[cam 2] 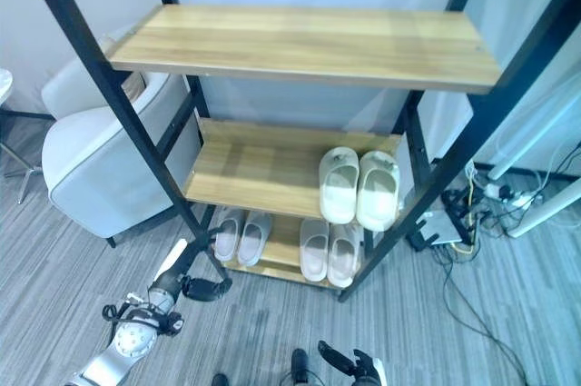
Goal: Arrange the slippers neatly on the shoe rack.
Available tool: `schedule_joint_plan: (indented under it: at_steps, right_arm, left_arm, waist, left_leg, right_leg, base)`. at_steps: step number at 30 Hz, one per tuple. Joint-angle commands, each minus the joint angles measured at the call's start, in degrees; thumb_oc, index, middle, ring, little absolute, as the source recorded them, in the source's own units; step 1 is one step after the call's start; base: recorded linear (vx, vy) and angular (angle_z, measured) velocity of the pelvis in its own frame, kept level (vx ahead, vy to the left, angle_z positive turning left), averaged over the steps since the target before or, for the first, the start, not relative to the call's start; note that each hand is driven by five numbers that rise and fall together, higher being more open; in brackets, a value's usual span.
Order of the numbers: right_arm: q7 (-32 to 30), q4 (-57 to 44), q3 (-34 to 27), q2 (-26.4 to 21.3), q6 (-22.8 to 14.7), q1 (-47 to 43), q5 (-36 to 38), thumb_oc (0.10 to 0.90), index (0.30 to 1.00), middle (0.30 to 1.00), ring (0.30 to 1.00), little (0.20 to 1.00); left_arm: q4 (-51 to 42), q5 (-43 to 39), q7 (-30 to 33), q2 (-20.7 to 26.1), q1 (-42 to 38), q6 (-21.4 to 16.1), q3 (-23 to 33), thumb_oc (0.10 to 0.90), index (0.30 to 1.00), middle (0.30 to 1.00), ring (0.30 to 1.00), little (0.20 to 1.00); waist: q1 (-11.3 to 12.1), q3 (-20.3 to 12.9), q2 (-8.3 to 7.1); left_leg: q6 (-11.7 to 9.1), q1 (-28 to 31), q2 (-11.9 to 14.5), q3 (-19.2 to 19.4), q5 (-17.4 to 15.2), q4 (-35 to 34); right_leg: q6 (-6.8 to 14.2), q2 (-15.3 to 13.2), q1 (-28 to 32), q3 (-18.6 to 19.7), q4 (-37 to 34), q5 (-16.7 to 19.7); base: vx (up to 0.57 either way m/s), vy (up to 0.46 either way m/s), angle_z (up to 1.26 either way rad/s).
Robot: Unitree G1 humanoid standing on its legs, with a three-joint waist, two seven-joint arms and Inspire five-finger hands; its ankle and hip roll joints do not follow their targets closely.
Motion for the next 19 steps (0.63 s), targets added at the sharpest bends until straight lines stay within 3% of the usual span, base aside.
schedule_joint_plan:
  at_steps: [1,2,3,5,6,9,15,19]
  right_arm:
    - [0.3,-1.1,1.0,1.1,-0.9,2.0,-2.2,0.800,0.900,0.900,0.900,0.900]
    - [0.3,-1.2,1.0,1.1,-0.9,2.0,-2.2,0.800,0.900,0.900,0.900,0.900]
    - [1.0,-0.5,1.0,1.2,-0.8,2.4,-2.6,0.800,0.900,0.900,0.900,0.900]
    - [1.0,-0.5,1.0,1.1,-0.8,2.3,-2.6,0.800,0.900,0.900,0.900,0.900]
    - [1.8,0.9,1.1,1.2,-0.5,2.4,-3.0,0.800,0.900,0.900,0.900,0.900]
    - [4.8,2.7,2.3,0.7,0.0,2.0,-3.7,0.800,0.900,0.900,0.900,0.900]
    - [9.1,3.4,4.4,3.2,0.8,3.0,-2.5,0.800,0.900,0.900,0.900,0.900]
    - [9.4,3.1,0.2,3.8,0.1,2.2,6.4,0.800,0.900,0.900,0.900,0.900]
  left_arm:
    - [6.7,-2.8,0.2,-1.4,-0.5,-3.7,6.6,0.800,0.900,0.900,0.900,0.900]
    - [6.9,-2.8,0.3,-1.5,-0.6,-3.8,6.6,0.800,0.900,0.900,0.900,0.900]
    - [20.4,-4.2,0.0,-4.3,-0.8,-1.0,9.6,0.800,0.900,0.900,0.900,0.900]
    - [20.7,-4.1,0.1,-4.5,-1.1,-1.2,9.6,0.800,0.900,0.900,0.900,0.900]
    - [34.0,-2.4,2.7,-5.9,-3.1,0.9,13.0,0.800,0.900,0.900,0.900,0.900]
    - [50.9,-4.8,1.0,-7.1,-4.1,3.0,19.7,0.800,0.900,0.900,0.900,0.900]
    - [60.3,-1.7,0.5,-7.2,-2.4,6.2,23.2,0.800,0.900,0.900,0.900,0.900]
    - [60.3,-5.2,1.2,-8.8,-1.5,7.0,25.5,0.800,0.900,0.900,0.900,0.900]
  waist:
    - [1.0,-3.9,-2.95]
    - [1.0,-3.8,-2.92]
    - [0.9,-4.3,-3.48]
    - [0.9,-4.1,-3.41]
    - [0.8,-4.5,-3.84]
    - [0.9,-5.2,-4.11]
    - [1.6,-6.0,-3.74]
    - [2.1,-6.2,-3.48]
  left_leg:
    - [0.1,-0.7,-2.2,-2.2,-3.4,0.2]
    - [0.1,-0.6,-2.2,-2.2,-3.5,0.2]
    - [0.2,0.1,-2.1,-2.1,-3.5,0.2]
    - [0.2,0.2,-2.1,-2.2,-3.6,0.2]
    - [0.1,0.7,-2.1,-2.1,-3.7,0.2]
    - [0.0,1.9,-2.1,-2.0,-3.9,0.2]
    - [0.0,3.2,-2.3,-2.0,-4.5,0.2]
    - [0.1,3.2,-2.3,-2.2,-4.5,0.2]
  right_leg:
    - [4.3,-1.3,4.0,-5.4,0.8,-5.0]
    - [4.4,-1.3,4.1,-5.4,0.7,-5.0]
    - [4.2,-1.3,4.8,-5.4,0.8,-5.2]
    - [4.2,-1.3,5.0,-5.5,0.8,-5.2]
    - [4.0,-1.2,5.6,-5.5,0.7,-5.4]
    - [3.7,-1.3,6.6,-5.4,0.7,-5.6]
    - [3.6,-1.4,7.5,-5.3,0.7,-6.1]
    - [3.6,-1.5,7.1,-5.2,0.7,-5.9]
  base:
    - [0.00,0.000,0.00]
    - [0.00,0.000,0.00]
    - [0.00,0.000,0.00]
    - [0.00,0.000,0.00]
    - [0.00,0.000,0.00]
    - [0.00,0.002,-0.02]
    - [0.01,0.021,0.02]
    - [-0.02,0.018,0.03]
